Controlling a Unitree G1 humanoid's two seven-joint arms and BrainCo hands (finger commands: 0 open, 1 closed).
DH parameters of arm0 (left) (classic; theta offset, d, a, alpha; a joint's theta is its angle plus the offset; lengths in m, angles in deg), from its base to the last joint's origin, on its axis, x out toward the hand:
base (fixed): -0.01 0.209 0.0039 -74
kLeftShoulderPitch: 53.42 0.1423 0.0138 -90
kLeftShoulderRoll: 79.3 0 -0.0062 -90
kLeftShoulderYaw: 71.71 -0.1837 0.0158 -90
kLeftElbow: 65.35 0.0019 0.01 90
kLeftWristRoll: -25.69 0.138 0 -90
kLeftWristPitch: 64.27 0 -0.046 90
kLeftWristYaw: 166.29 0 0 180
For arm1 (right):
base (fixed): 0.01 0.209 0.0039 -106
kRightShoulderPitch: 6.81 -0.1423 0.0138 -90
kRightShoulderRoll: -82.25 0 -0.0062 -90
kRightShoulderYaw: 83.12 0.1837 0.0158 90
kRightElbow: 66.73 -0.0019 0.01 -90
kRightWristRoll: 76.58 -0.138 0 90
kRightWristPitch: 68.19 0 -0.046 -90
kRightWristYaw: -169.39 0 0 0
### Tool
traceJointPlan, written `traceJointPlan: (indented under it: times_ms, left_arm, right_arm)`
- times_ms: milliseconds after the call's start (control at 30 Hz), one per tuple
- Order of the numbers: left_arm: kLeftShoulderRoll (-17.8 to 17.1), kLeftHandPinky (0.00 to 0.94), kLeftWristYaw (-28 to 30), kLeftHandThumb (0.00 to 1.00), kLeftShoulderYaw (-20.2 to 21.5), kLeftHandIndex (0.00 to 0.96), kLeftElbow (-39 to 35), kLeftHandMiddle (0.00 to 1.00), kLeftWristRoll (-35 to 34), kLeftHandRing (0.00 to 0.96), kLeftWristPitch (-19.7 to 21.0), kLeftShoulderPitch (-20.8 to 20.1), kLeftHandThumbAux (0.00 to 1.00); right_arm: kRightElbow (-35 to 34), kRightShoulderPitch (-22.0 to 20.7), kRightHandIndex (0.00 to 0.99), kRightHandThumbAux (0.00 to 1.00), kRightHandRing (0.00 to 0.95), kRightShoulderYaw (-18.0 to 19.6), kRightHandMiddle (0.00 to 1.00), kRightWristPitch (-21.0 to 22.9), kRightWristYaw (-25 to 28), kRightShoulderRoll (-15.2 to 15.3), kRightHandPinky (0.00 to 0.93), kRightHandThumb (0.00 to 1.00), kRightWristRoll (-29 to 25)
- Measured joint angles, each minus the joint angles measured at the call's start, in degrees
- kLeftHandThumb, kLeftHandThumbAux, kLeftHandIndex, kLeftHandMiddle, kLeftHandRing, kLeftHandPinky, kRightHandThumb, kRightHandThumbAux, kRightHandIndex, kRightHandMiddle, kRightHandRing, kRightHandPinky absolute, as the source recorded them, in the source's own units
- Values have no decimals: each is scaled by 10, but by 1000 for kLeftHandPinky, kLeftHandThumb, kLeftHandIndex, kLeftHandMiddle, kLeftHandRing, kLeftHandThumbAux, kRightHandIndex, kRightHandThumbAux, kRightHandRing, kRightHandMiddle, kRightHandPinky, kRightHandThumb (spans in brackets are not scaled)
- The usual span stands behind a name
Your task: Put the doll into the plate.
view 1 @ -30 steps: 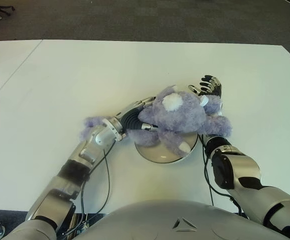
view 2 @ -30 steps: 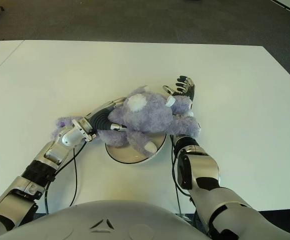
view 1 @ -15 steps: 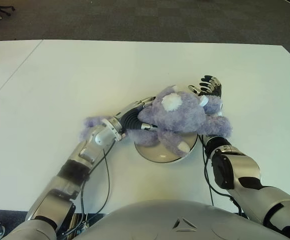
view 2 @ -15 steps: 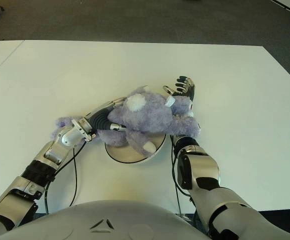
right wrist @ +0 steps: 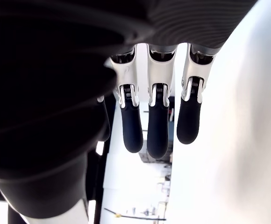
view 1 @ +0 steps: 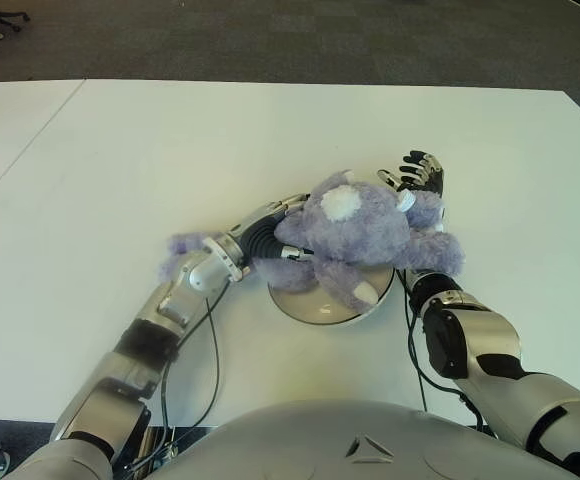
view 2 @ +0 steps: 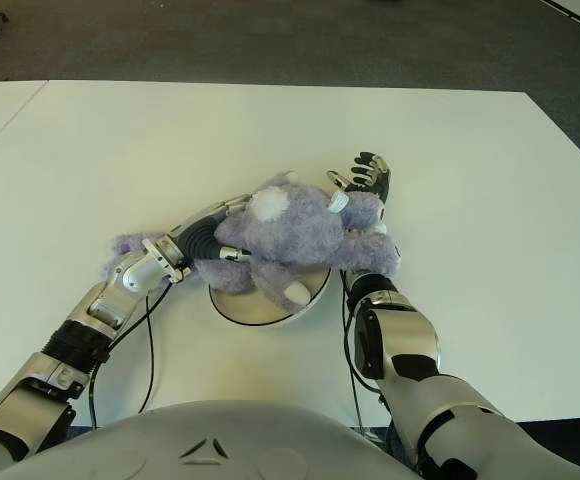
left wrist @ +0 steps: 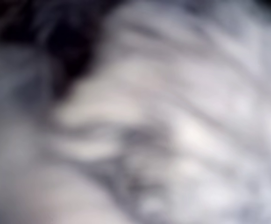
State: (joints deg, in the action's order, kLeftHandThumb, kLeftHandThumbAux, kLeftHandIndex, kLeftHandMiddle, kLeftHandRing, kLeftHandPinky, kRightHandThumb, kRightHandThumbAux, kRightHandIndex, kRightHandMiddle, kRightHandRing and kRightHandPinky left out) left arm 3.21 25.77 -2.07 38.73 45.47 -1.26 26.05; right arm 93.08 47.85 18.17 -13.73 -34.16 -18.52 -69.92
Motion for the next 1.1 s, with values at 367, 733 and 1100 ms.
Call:
traceJointPlan:
  times_ms: [367, 733, 1100]
  left_arm:
    - [-7, 0, -11, 118, 0, 0, -5, 0, 12, 0, -8, 1, 272]
    - [-32, 0, -36, 197, 0, 0, -54, 0, 70, 0, -17, 24, 151]
    - [-40, 0, -36, 201, 0, 0, -79, 0, 92, 0, -5, 30, 133]
  right_arm:
    - [0, 0, 297, 923, 362, 2, 342, 0, 8, -1, 351, 32, 0]
    - [0, 0, 296, 913, 354, 0, 344, 0, 8, -1, 336, 0, 0]
    - [0, 0, 295, 904, 360, -1, 345, 0, 2, -1, 344, 0, 1]
